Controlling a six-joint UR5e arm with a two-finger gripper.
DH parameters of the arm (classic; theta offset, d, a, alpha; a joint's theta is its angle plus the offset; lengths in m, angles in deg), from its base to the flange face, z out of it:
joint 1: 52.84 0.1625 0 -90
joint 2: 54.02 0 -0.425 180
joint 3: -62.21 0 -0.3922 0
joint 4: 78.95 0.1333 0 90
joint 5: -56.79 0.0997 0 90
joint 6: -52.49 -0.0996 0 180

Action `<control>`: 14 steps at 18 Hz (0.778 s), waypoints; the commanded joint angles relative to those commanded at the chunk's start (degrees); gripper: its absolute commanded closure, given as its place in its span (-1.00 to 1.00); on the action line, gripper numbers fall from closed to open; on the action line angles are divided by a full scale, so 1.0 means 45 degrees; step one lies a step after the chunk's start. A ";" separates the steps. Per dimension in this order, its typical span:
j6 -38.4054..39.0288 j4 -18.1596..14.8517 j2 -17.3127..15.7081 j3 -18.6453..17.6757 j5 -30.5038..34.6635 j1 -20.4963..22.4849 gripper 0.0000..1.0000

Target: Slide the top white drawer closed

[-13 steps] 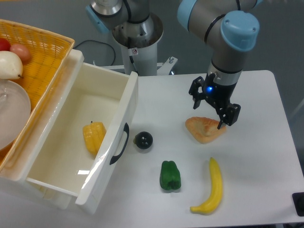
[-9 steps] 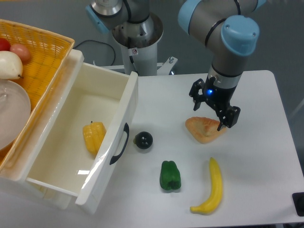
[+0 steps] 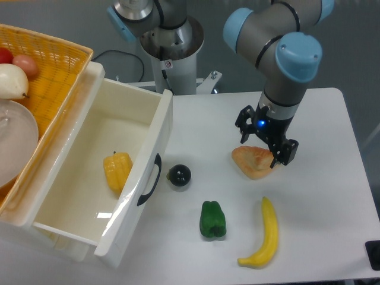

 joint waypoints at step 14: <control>0.5210 0.1445 0.0840 0.0254 0.0566 -0.0838 -1.00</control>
